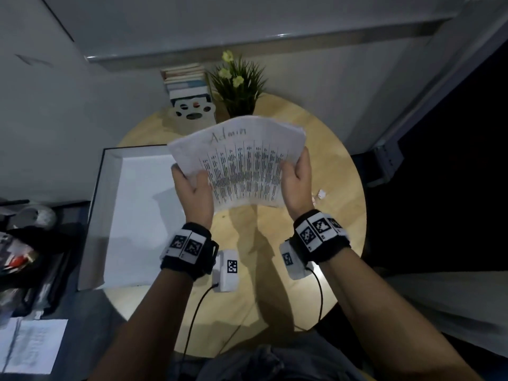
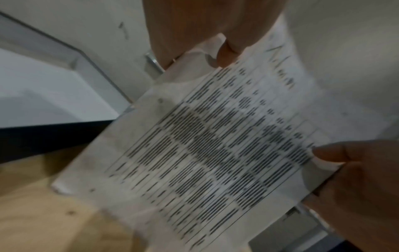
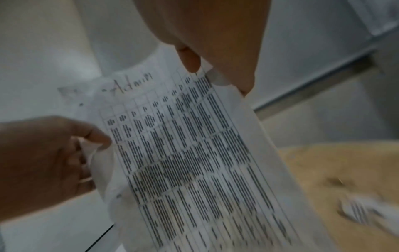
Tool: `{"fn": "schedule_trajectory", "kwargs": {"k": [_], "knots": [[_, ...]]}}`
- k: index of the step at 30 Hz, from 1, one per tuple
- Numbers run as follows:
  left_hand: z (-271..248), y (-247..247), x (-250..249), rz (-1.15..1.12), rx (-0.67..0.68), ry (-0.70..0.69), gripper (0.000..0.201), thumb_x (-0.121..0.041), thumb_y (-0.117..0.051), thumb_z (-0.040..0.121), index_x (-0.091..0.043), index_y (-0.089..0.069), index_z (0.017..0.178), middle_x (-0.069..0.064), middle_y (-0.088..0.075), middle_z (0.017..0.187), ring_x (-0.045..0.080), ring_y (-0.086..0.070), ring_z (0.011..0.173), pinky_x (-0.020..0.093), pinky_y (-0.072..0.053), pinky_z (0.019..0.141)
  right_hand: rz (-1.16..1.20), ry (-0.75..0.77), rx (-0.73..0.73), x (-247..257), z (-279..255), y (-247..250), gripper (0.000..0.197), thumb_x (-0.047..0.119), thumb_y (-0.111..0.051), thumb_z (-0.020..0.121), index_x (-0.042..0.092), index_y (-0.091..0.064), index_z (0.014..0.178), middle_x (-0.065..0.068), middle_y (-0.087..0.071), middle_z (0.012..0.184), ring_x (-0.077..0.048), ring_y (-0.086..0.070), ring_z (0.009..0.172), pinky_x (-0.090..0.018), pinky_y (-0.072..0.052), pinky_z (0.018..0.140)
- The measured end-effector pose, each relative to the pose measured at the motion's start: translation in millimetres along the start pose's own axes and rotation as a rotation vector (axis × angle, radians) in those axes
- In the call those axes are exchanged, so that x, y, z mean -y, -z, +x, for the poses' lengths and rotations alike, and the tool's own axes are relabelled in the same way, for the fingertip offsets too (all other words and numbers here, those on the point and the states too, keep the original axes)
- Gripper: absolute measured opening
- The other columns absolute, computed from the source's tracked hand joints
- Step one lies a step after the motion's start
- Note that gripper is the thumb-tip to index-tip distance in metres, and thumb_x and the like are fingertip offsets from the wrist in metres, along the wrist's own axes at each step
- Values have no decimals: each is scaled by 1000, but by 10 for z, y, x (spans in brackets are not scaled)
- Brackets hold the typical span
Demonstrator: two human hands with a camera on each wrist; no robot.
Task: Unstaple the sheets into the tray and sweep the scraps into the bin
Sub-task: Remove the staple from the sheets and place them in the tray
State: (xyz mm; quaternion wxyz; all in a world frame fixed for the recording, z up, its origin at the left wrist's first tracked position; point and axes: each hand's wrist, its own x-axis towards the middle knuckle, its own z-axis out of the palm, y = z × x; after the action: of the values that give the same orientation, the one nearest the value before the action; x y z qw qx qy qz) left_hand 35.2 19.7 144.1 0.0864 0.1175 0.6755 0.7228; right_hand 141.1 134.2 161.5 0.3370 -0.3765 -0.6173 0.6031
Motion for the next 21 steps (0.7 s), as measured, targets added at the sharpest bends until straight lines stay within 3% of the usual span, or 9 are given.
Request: {"fn": "schedule_trajectory", "kwargs": {"k": [3,5,8,10,12,15,17,19,21], "knots": [[-19,16,81,50,13,53,40,7,-38,90,-25,-39,114,-19,-52,103,-25,-52,84,2,-43,75,-1,-87,-18,-82,-9,1,26,-4,-35,93,-10,-41,118,-33,-50,113,-37,-51,96,-37,-51,79],[21,11,28,64,18,33,39,7,-36,90,-21,-40,118,-13,-55,106,-20,-54,88,5,-45,80,5,-59,-25,-46,6,4,24,-5,-35,93,-11,-42,116,-36,-49,116,-40,-48,97,-35,-49,72],[86,16,11,10,-7,26,36,6,-37,91,-9,-43,123,1,-56,113,-6,-56,95,12,-47,87,42,-16,-41,-33,43,13,22,-4,-35,93,-13,-41,113,-37,-47,115,-47,-44,106,-48,-46,79],[80,6,76,24,-18,78,36,5,-38,91,-5,-44,125,2,-56,111,-1,-55,94,16,-47,86,39,-47,-48,-59,44,9,23,-3,-34,94,-11,-41,115,-36,-47,117,-46,-46,102,-38,-45,76],[50,-2,186,73,-1,133,40,4,-38,90,-4,-44,129,4,-57,115,7,-56,98,21,-46,91,-9,-103,-33,-132,45,-7,25,-3,-33,94,-7,-42,117,-34,-50,117,-35,-49,87,-29,-43,70],[67,12,271,123,10,182,39,2,-39,90,-5,-46,128,7,-58,116,20,-56,104,33,-47,94,-47,-135,-9,-200,90,-8,22,-2,-37,92,2,-46,112,-27,-57,103,-27,-52,83,-39,-48,72],[106,29,279,141,16,184,36,3,-40,89,-1,-47,124,8,-59,111,19,-57,99,29,-49,88,-62,-117,-13,-173,121,-4,18,4,-43,87,7,-45,105,-15,-57,96,-22,-52,84,-43,-47,75],[143,62,287,136,25,192,32,3,-41,89,0,-49,121,8,-59,106,18,-57,96,27,-49,83,-145,-6,-96,-129,134,11,37,10,-46,82,4,-44,118,-9,-54,110,-23,-53,102,-42,-47,88],[166,95,312,145,33,214,27,1,-42,89,-3,-51,114,6,-60,99,22,-57,94,31,-48,80,-343,249,-266,-31,109,20,55,6,-47,81,0,-36,135,-15,-44,135,-26,-39,128,-44,-35,109]]}}
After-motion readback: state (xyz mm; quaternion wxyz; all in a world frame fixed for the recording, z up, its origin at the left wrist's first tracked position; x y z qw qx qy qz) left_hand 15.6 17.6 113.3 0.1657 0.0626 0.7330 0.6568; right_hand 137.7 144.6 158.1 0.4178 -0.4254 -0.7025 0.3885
